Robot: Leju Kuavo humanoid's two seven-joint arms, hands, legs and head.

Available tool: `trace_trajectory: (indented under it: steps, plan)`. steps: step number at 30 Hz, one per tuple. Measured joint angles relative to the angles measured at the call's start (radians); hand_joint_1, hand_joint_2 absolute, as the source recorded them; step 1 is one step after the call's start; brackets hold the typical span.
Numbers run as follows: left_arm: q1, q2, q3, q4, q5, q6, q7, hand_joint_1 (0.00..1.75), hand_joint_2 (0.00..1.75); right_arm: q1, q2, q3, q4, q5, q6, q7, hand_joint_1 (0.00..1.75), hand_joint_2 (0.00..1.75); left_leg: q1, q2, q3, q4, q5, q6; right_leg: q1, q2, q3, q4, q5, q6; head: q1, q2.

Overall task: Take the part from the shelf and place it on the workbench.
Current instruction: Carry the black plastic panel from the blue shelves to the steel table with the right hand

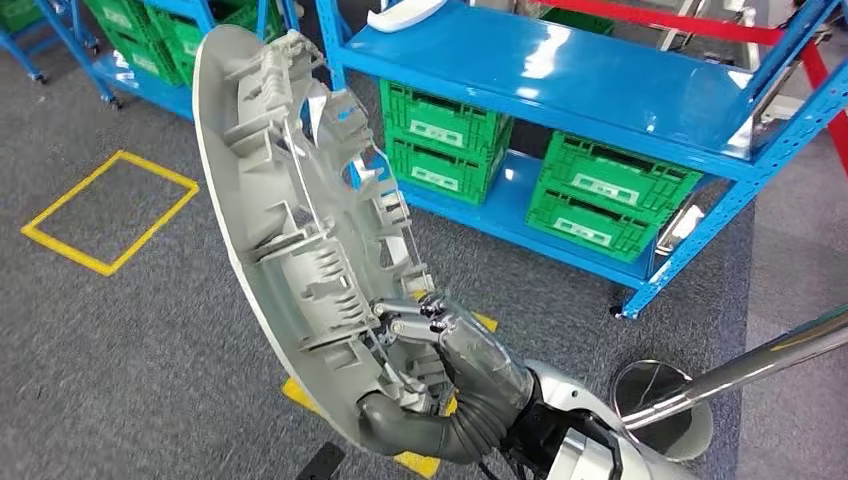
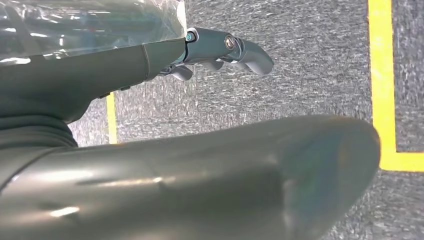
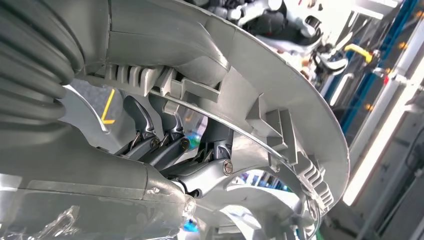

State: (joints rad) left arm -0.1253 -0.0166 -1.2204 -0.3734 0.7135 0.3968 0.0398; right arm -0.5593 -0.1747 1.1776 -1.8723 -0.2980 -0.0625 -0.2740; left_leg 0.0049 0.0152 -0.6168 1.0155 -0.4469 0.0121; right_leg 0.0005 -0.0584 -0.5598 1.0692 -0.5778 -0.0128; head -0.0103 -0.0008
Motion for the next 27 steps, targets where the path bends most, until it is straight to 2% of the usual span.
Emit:
trace_trajectory:
  steps: [1, 3, 4, 5, 6, 7, 8, 9, 10, 11, 13, 14, 16, 17, 18, 19, 20, 21, 22, 23, 24, 25, 26, 27]
  plan:
    - [-0.003, -0.001, 0.000, 0.000, -0.001, 0.000, 0.002, 0.00, 1.75, 0.000, 0.000, 0.000, 0.000, 0.001, 0.000, 0.000, 1.75, 1.75, 0.002, -0.010, 0.000, -0.001, 0.000, 0.003, -0.003, 0.028, -0.029, 0.058, -0.029, 0.003, 0.004, 0.000]
    - [-0.008, -0.002, 0.000, 0.001, -0.003, 0.000, 0.013, 0.00, 1.75, 0.000, -0.001, 0.000, 0.000, 0.002, 0.001, 0.000, 1.75, 1.75, 0.003, -0.032, 0.000, 0.000, -0.001, 0.007, -0.006, 0.052, -0.105, 0.198, -0.083, 0.006, 0.010, 0.000]
    - [-0.009, -0.002, 0.000, 0.001, -0.004, 0.000, 0.023, 0.00, 1.75, 0.001, -0.002, 0.000, 0.000, 0.002, 0.001, 0.000, 1.75, 1.75, 0.003, -0.044, 0.000, 0.000, -0.001, 0.007, -0.006, 0.053, -0.134, 0.244, -0.090, 0.006, 0.011, 0.000]
    - [-0.010, -0.002, 0.000, 0.001, -0.005, 0.001, 0.033, 0.00, 1.75, 0.001, -0.002, 0.000, 0.000, 0.002, 0.001, 0.000, 1.75, 1.75, 0.003, -0.057, 0.001, 0.001, -0.001, 0.007, -0.006, 0.054, -0.147, 0.252, -0.074, 0.006, 0.011, 0.000]
    - [-0.011, -0.002, 0.000, 0.001, -0.006, 0.001, 0.041, 0.00, 1.75, 0.001, -0.002, 0.000, 0.000, 0.002, 0.002, 0.000, 1.75, 1.75, 0.004, -0.072, 0.001, 0.002, -0.002, 0.006, -0.006, 0.056, -0.144, 0.228, -0.042, 0.005, 0.011, 0.000]
    - [-0.013, -0.002, 0.000, 0.001, -0.007, 0.003, 0.047, 0.00, 1.75, 0.000, -0.003, 0.000, 0.000, 0.003, 0.002, 0.000, 1.75, 1.75, 0.004, -0.086, 0.002, 0.003, -0.003, 0.005, -0.007, 0.066, -0.122, 0.162, 0.007, 0.003, 0.011, 0.000]
    - [-0.015, -0.003, 0.000, 0.000, -0.008, 0.004, 0.052, 0.00, 1.75, 0.000, -0.003, 0.000, 0.000, 0.003, 0.002, 0.000, 1.75, 1.75, 0.005, -0.100, 0.002, 0.006, -0.004, 0.002, -0.010, 0.088, -0.094, 0.091, 0.048, 0.000, 0.011, 0.000]
    - [-0.017, -0.003, -0.001, 0.000, -0.010, 0.006, 0.056, 0.00, 1.75, 0.000, -0.003, 0.000, 0.000, 0.003, 0.003, 0.000, 1.75, 1.75, 0.006, -0.112, 0.000, 0.008, -0.005, -0.003, -0.012, 0.110, -0.071, 0.033, 0.075, -0.002, 0.011, 0.000]
    - [-0.019, -0.003, -0.001, 0.000, -0.010, 0.008, 0.059, 0.00, 1.75, -0.001, -0.003, 0.000, 0.001, 0.004, 0.003, 0.000, 1.75, 1.75, 0.008, -0.123, -0.004, 0.010, -0.004, -0.009, -0.013, 0.128, -0.055, -0.009, 0.089, -0.005, 0.011, 0.000]
    - [-0.019, -0.003, -0.002, -0.001, -0.011, 0.010, 0.061, 0.00, 1.75, -0.001, -0.003, 0.000, 0.001, 0.004, 0.003, 0.000, 1.75, 1.75, 0.010, -0.132, -0.009, 0.010, -0.002, -0.016, -0.013, 0.137, -0.049, -0.022, 0.086, -0.007, 0.011, 0.000]
    - [-0.017, -0.001, -0.003, -0.001, -0.012, 0.012, 0.065, 0.00, 1.75, -0.003, -0.003, 0.000, 0.001, 0.005, 0.004, 0.001, 1.75, 1.75, 0.015, -0.151, -0.015, 0.008, 0.003, -0.030, -0.011, 0.121, -0.047, -0.031, 0.086, -0.014, 0.012, 0.000]
    - [-0.015, 0.000, -0.003, -0.002, -0.012, 0.013, 0.066, 0.00, 1.75, -0.004, -0.002, 0.000, 0.001, 0.005, 0.005, 0.001, 1.75, 1.75, 0.013, -0.146, -0.018, 0.010, 0.000, -0.036, -0.013, 0.111, -0.043, -0.035, 0.087, -0.019, 0.010, 0.000]
    - [-0.016, 0.001, -0.004, -0.004, -0.012, 0.015, 0.068, 0.00, 1.75, -0.005, -0.001, -0.001, 0.001, 0.005, 0.006, 0.001, 1.75, 1.75, 0.009, -0.096, -0.040, 0.062, -0.031, -0.046, -0.017, 0.084, -0.031, -0.045, 0.088, -0.031, -0.001, 0.000]
    - [-0.017, 0.000, -0.004, -0.005, -0.012, 0.015, 0.069, 0.00, 1.75, -0.005, 0.000, -0.001, 0.001, 0.005, 0.006, 0.001, 1.75, 1.75, 0.008, -0.061, -0.066, 0.120, -0.060, -0.051, -0.016, 0.070, -0.026, -0.047, 0.086, -0.035, -0.007, 0.000]
    - [-0.019, 0.000, -0.005, -0.005, -0.013, 0.015, 0.068, 0.00, 1.75, -0.006, 0.000, -0.001, 0.001, 0.005, 0.007, 0.001, 1.75, 1.75, 0.010, -0.039, -0.099, 0.193, -0.093, -0.055, -0.015, 0.056, -0.023, -0.047, 0.084, -0.039, -0.012, 0.000]
    - [-0.019, 0.000, -0.005, -0.005, -0.013, 0.015, 0.066, 0.00, 1.75, -0.005, 0.000, 0.000, 0.001, 0.005, 0.007, 0.001, 1.75, 1.75, 0.012, -0.029, -0.129, 0.257, -0.115, -0.058, -0.014, 0.042, -0.021, -0.047, 0.082, -0.040, -0.013, 0.000]
    - [-0.018, 0.001, -0.005, -0.005, -0.012, 0.015, 0.059, 0.00, 1.75, -0.005, 0.000, 0.000, 0.001, 0.006, 0.008, 0.001, 1.75, 1.75, 0.013, -0.024, -0.149, 0.300, -0.126, -0.060, -0.013, 0.029, -0.019, -0.047, 0.079, -0.040, -0.014, 0.000]
    - [-0.015, 0.001, -0.005, -0.005, -0.012, 0.015, 0.050, 0.00, 1.75, -0.005, 0.000, 0.001, 0.001, 0.007, 0.009, 0.002, 1.75, 1.75, 0.013, -0.022, -0.149, 0.301, -0.116, -0.060, -0.012, 0.017, -0.017, -0.046, 0.077, -0.039, -0.016, 0.000]
    - [-0.012, 0.001, -0.006, -0.004, -0.010, 0.014, 0.038, 0.00, 1.75, -0.004, 0.000, 0.002, 0.001, 0.008, 0.010, 0.003, 1.75, 1.75, 0.014, -0.019, -0.129, 0.262, -0.088, -0.059, -0.012, 0.007, -0.014, -0.046, 0.074, -0.038, -0.018, 0.000]
    - [-0.011, 0.001, -0.006, -0.004, -0.008, 0.013, 0.028, 0.00, 1.75, -0.004, 0.000, 0.002, 0.001, 0.010, 0.011, 0.004, 1.75, 1.75, 0.013, -0.010, -0.091, 0.190, -0.050, -0.056, -0.011, -0.003, -0.010, -0.046, 0.071, -0.035, -0.021, 0.000]
    - [-0.011, 0.001, -0.006, -0.003, -0.006, 0.011, 0.020, 0.00, 1.75, -0.004, 0.000, 0.003, 0.001, 0.011, 0.012, 0.004, 1.75, 1.75, 0.009, 0.009, -0.052, 0.117, -0.023, -0.052, -0.010, -0.012, -0.005, -0.046, 0.067, -0.032, -0.023, 0.000]
    - [-0.012, 0.000, -0.006, -0.003, -0.004, 0.011, 0.015, 0.00, 1.75, -0.005, 0.000, 0.003, 0.001, 0.012, 0.012, 0.004, 1.75, 1.75, 0.003, 0.031, -0.020, 0.058, -0.007, -0.044, -0.006, -0.020, -0.002, -0.045, 0.063, -0.027, -0.026, 0.000]
    - [-0.013, 0.000, -0.006, -0.003, -0.003, 0.010, 0.012, 0.00, 1.75, -0.005, 0.000, 0.002, 0.001, 0.013, 0.012, 0.004, 1.75, 1.75, -0.003, 0.050, -0.001, 0.022, 0.000, -0.036, -0.002, -0.029, 0.000, -0.044, 0.060, -0.023, -0.028, 0.000]
    - [-0.013, 0.000, -0.005, -0.002, -0.002, 0.010, 0.010, 0.00, 1.75, -0.005, 0.000, 0.002, 0.000, 0.014, 0.012, 0.004, 1.75, 1.75, -0.008, 0.059, 0.003, 0.012, -0.006, -0.029, 0.001, -0.038, 0.001, -0.045, 0.058, -0.019, -0.028, 0.000]
